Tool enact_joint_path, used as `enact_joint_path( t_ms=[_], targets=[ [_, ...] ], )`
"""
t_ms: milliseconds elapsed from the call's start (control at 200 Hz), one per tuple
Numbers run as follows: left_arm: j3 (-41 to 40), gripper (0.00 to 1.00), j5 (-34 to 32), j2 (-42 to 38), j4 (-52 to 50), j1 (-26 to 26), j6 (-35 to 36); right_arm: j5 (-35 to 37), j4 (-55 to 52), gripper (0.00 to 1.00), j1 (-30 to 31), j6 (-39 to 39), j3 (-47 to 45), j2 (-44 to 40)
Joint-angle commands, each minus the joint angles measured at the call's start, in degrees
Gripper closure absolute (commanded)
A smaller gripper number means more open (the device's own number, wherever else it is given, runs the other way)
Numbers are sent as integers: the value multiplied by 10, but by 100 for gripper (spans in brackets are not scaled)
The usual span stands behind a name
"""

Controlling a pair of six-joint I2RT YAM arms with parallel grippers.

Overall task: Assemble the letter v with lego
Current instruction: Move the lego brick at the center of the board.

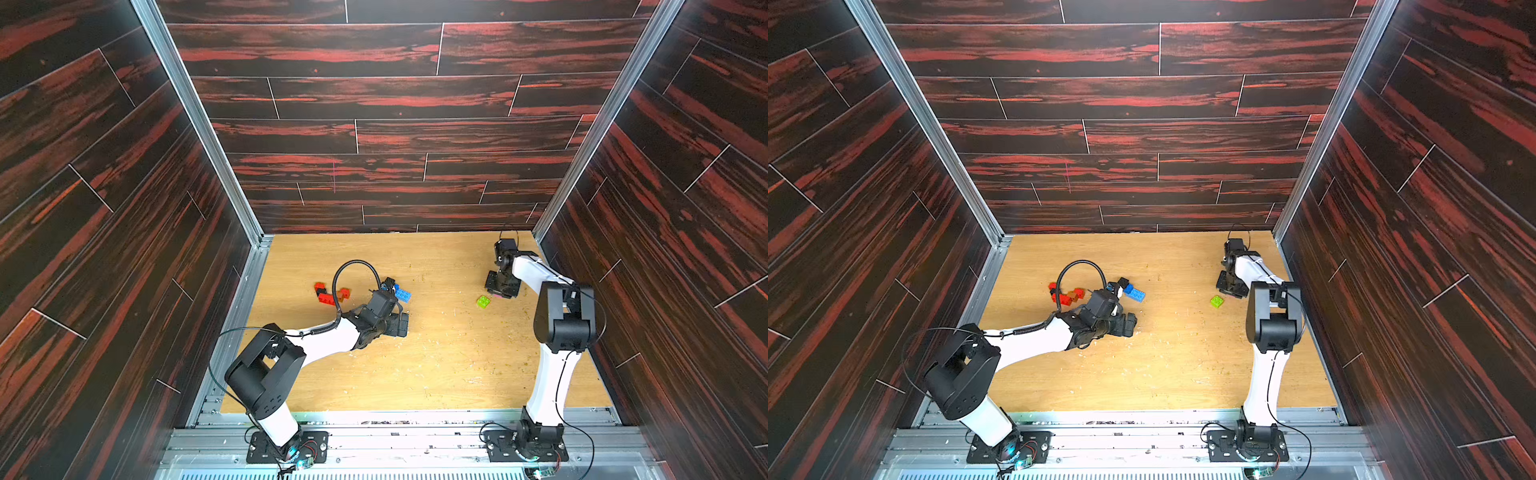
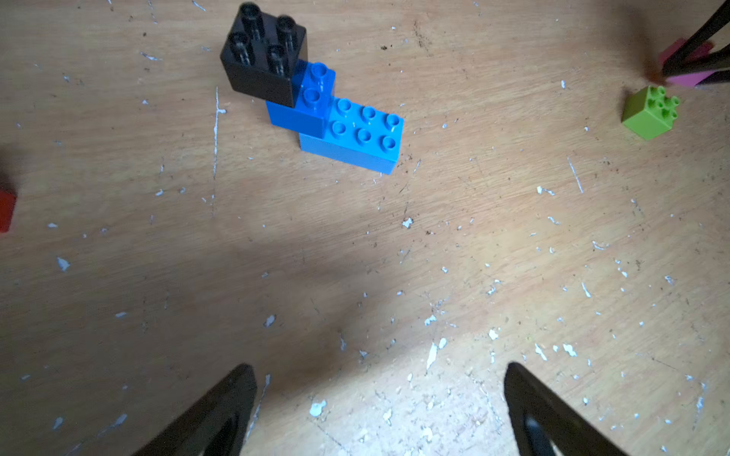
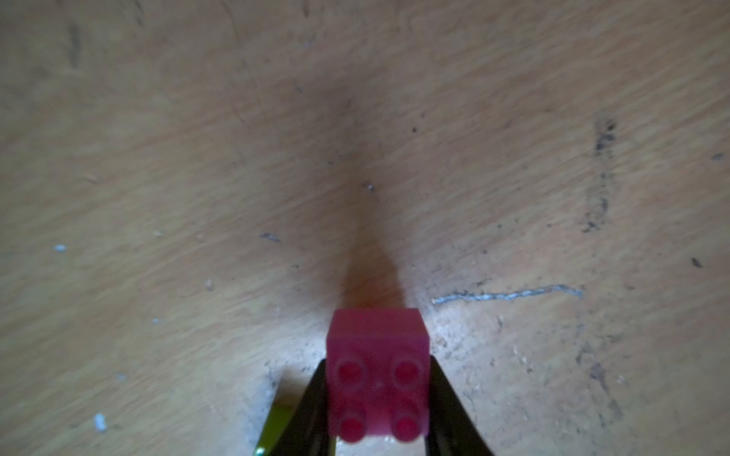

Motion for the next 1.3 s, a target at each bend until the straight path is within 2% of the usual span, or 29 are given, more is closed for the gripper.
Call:
enact_joint_path(
  t_ms=[0, 220, 436, 746, 1067, 1298],
  targets=[
    [-12, 0, -12, -26, 2, -2, -5, -13, -13, 79, 4, -8, 7, 13],
    [-15, 0, -16, -27, 5, -2, -12, -23, -6, 79, 13, -8, -15, 9],
    [-23, 0, -20, -34, 6, -2, -18, -26, 17, 79, 46, 3, -78, -15],
    [-52, 0, -38, -65, 9, -2, -37, -36, 30, 79, 114, 40, -151, -65],
    [-67, 0, -39, -76, 16, -3, -51, -105, 95, 79, 197, 119, -251, -122],
    [-88, 0, -55, -105, 16, -3, -59, -133, 111, 79, 284, 172, -206, -69]
  ],
)
